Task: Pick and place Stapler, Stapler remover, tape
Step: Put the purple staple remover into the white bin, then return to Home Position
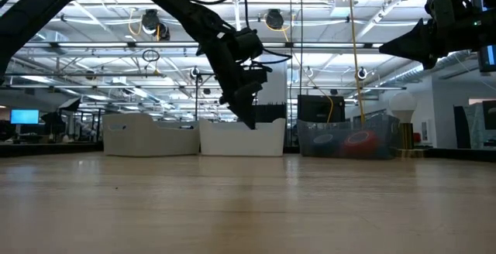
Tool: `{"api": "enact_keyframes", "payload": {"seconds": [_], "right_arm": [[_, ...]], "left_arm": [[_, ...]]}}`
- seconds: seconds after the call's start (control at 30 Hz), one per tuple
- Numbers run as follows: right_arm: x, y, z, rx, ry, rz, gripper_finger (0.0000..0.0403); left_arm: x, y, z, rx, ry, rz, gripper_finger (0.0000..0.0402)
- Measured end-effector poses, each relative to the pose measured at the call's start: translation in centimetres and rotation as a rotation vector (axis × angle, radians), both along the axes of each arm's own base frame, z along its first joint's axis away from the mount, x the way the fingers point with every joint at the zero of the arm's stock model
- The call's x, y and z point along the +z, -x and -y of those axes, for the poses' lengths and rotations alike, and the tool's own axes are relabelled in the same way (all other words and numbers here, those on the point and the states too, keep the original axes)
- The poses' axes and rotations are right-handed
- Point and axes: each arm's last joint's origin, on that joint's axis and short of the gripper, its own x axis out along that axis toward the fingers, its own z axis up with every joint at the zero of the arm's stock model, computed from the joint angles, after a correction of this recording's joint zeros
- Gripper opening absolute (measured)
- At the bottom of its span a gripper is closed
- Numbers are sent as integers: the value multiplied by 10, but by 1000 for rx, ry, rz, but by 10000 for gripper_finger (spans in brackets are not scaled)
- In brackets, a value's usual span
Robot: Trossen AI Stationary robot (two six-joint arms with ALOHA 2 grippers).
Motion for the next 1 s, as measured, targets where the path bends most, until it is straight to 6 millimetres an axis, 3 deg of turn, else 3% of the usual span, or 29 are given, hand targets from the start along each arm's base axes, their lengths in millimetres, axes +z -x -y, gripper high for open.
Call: {"api": "enact_keyframes", "payload": {"seconds": [0.53,1.0], "right_arm": [[0,0,0,0,0,0,0],[0,0,0,1,-1,0,0]], "left_arm": [[-6,-2,0,-55,-23,-19,4],[-10,-4,-2,-42,-58,-28,76]]}}
